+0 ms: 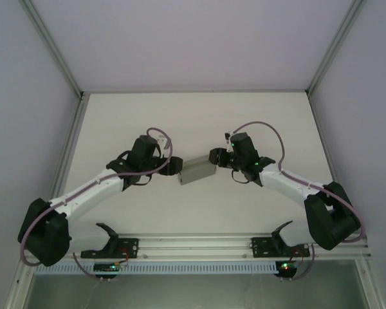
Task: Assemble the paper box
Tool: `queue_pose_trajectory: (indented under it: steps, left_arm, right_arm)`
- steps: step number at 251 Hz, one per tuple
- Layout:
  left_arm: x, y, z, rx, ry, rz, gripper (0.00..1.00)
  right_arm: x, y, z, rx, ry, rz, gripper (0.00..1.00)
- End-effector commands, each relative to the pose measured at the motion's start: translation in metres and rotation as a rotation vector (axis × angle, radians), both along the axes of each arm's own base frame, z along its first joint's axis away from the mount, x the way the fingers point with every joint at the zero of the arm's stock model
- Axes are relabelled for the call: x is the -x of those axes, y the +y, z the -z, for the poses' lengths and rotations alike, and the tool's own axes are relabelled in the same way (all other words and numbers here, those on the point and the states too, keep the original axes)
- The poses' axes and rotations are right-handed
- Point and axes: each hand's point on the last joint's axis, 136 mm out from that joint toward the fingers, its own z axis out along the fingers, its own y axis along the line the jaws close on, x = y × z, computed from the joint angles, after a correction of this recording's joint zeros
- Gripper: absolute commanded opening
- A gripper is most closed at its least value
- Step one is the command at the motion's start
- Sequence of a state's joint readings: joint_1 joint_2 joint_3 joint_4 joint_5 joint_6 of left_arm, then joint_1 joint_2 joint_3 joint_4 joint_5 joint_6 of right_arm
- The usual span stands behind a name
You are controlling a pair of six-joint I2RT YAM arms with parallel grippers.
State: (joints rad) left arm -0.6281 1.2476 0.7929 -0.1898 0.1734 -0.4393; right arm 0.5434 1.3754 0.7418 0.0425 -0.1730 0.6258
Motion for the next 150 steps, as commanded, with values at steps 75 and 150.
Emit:
queue_pose_trajectory:
  steps: [75,150]
  left_arm:
    - [0.015,0.004,0.052,0.006,0.175,-0.009,0.61]
    - [0.03,0.016,0.095,0.036,0.288,-0.058,0.38]
  right_arm:
    - [0.051,-0.041,0.087,0.204,0.285,0.042,0.4]
    - [0.059,-0.051,0.107,0.175,0.335,0.045,0.33]
